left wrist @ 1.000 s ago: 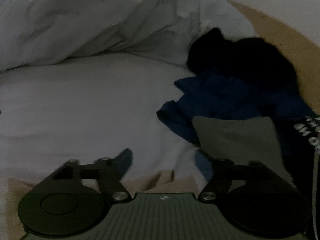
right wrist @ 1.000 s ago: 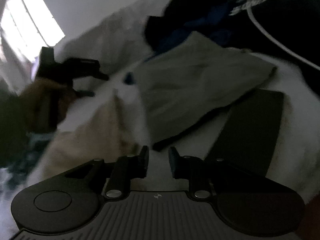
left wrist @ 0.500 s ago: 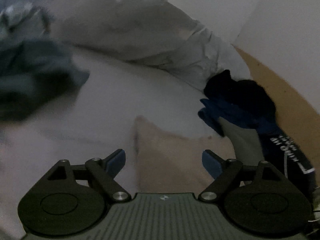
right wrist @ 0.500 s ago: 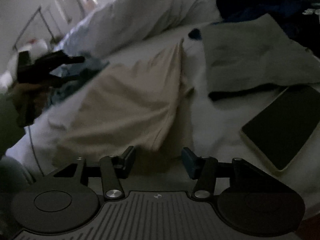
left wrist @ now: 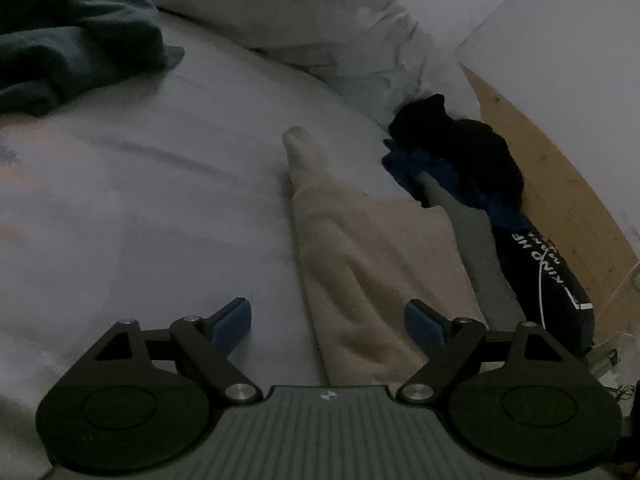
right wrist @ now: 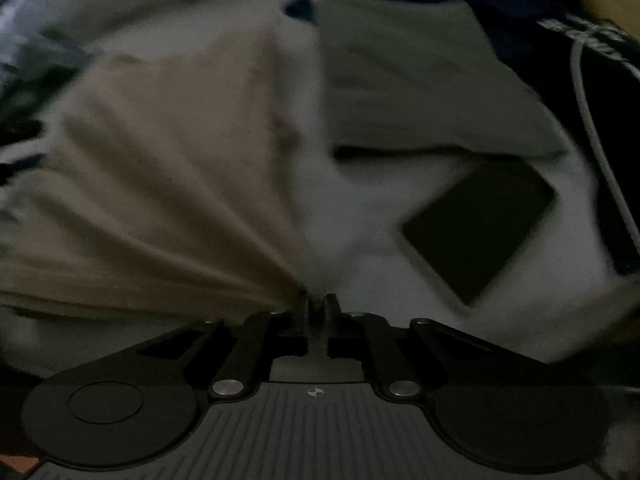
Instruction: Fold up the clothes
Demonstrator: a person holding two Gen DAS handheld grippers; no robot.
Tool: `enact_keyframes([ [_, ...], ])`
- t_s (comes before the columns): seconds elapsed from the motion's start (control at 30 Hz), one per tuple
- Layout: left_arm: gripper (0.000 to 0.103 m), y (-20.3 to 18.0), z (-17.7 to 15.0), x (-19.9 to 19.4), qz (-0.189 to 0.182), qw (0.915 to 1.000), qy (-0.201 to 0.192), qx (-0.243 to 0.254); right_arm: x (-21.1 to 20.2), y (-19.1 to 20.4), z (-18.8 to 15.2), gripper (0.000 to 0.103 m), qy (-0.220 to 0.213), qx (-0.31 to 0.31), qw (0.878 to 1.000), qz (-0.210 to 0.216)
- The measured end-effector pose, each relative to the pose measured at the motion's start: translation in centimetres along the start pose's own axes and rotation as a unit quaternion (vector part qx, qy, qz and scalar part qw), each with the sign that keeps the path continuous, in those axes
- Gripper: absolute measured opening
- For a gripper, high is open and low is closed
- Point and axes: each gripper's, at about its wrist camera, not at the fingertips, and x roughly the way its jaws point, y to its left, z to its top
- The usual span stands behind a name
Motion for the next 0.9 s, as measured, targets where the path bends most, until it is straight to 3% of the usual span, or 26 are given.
enact_keyframes([
  [0.07, 0.089, 0.3, 0.1, -0.1, -0.007, 1.0, -0.001, -0.005, -0.9, 0.7, 0.0, 0.013, -0.007, -0.013, 0.997, -0.072],
  [0.13, 0.089, 0.5, 0.1, 0.2, -0.017, 0.9998, -0.001, -0.008, -2.0, 0.9, -0.2, 0.017, -0.021, -0.007, 0.996, -0.084],
  [0.23, 0.089, 1.4, 0.5, 0.9, -0.035, 0.999, 0.001, -0.029, -3.7, 1.8, -0.1, 0.05, -0.048, -0.003, 0.996, -0.077],
  [0.27, 0.089, 1.8, 0.7, 1.3, -0.044, 0.9982, 0.001, -0.04, -4.1, 2.3, 0.2, 0.056, -0.061, -0.003, 0.995, -0.074],
  [0.4, 0.089, 2.8, 1.9, 2.6, -0.073, 0.9936, 0.013, -0.085, -5.9, 4.0, 3.0, 0.062, -0.115, 0.043, 0.992, 0.022],
  [0.47, 0.089, 3.1, 2.5, 3.4, -0.084, 0.9913, 0.013, -0.1, -6.4, 5.3, 3.9, 0.078, -0.167, 0.027, 0.984, 0.053],
  [0.63, 0.089, 3.6, 3.4, 5.6, -0.096, 0.9884, 0.01, -0.118, -4.4, 6.4, 4.6, 0.096, -0.255, 0.059, 0.961, 0.091],
  [0.73, 0.089, 3.7, 3.8, 6.5, -0.101, 0.9877, 0.005, -0.119, -1.7, 6.2, 5.3, 0.098, -0.257, 0.089, 0.955, 0.115],
  [0.9, 0.089, 3.4, 4.5, 8.1, -0.101, 0.9884, -0.002, -0.113, 1.0, 6.7, 6.6, 0.103, -0.291, 0.1, 0.947, 0.093],
])
